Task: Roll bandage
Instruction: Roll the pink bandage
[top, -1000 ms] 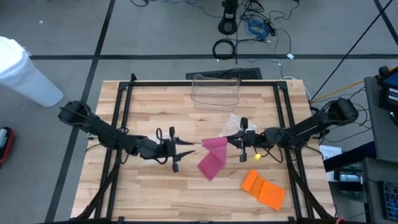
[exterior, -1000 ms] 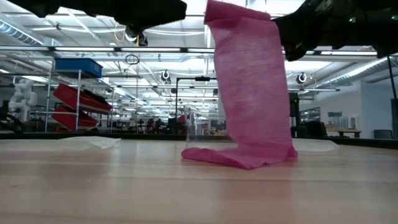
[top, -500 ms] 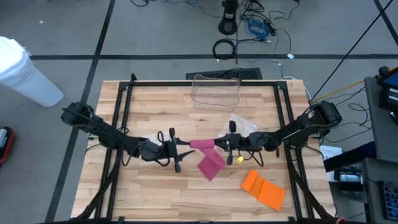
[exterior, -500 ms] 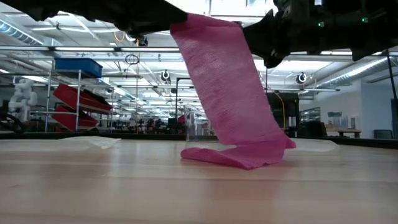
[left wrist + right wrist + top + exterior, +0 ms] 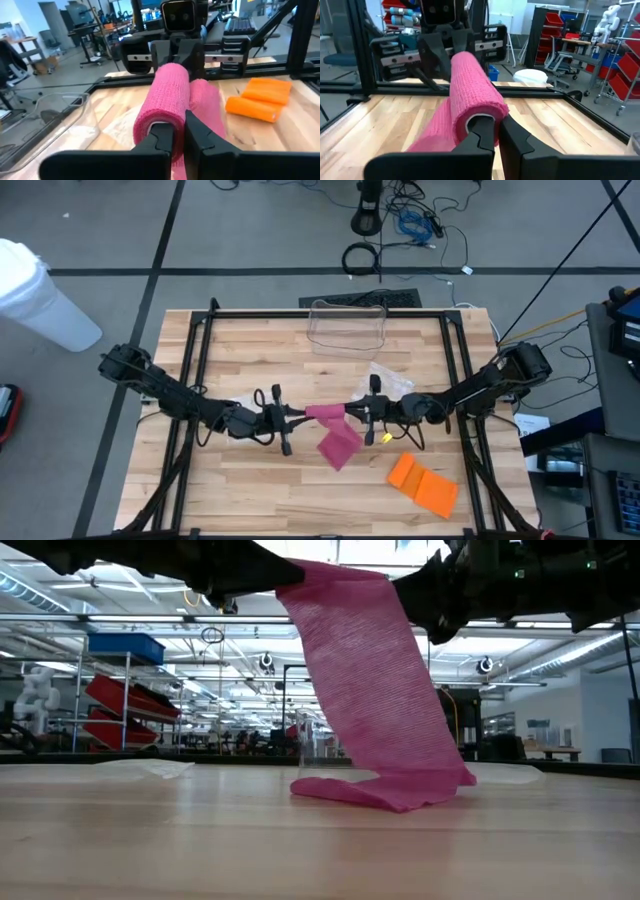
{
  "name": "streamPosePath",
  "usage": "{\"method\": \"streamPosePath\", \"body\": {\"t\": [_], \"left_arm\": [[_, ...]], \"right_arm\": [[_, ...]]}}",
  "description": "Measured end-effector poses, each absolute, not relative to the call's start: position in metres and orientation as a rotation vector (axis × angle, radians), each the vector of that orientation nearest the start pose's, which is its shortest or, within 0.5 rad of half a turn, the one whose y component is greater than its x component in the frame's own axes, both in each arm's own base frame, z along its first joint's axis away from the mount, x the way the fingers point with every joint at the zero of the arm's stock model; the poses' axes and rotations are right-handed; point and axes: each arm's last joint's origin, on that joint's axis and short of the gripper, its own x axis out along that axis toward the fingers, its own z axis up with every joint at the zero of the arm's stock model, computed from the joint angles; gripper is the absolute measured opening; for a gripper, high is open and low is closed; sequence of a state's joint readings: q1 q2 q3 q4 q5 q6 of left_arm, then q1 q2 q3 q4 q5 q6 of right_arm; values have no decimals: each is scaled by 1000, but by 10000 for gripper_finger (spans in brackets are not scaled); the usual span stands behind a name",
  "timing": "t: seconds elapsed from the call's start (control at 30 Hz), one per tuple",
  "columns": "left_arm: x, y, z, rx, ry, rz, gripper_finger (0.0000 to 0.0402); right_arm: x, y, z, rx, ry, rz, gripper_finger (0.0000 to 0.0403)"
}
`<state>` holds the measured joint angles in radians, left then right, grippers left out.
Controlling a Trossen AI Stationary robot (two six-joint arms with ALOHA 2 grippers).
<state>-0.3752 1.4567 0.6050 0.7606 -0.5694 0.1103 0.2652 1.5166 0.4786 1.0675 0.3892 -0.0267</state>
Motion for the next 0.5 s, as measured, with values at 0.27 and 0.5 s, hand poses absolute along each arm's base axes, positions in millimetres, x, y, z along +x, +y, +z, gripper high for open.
{"method": "streamPosePath", "body": {"t": [0.27, 0.5], "left_arm": [[267, -95, 223, 171, 57, 261, 14], [253, -102, 231, 243, 39, 261, 14]], "right_arm": [[246, 60, 218, 163, 32, -105, 136], [239, 62, 227, 346, 30, 3, 247]]}}
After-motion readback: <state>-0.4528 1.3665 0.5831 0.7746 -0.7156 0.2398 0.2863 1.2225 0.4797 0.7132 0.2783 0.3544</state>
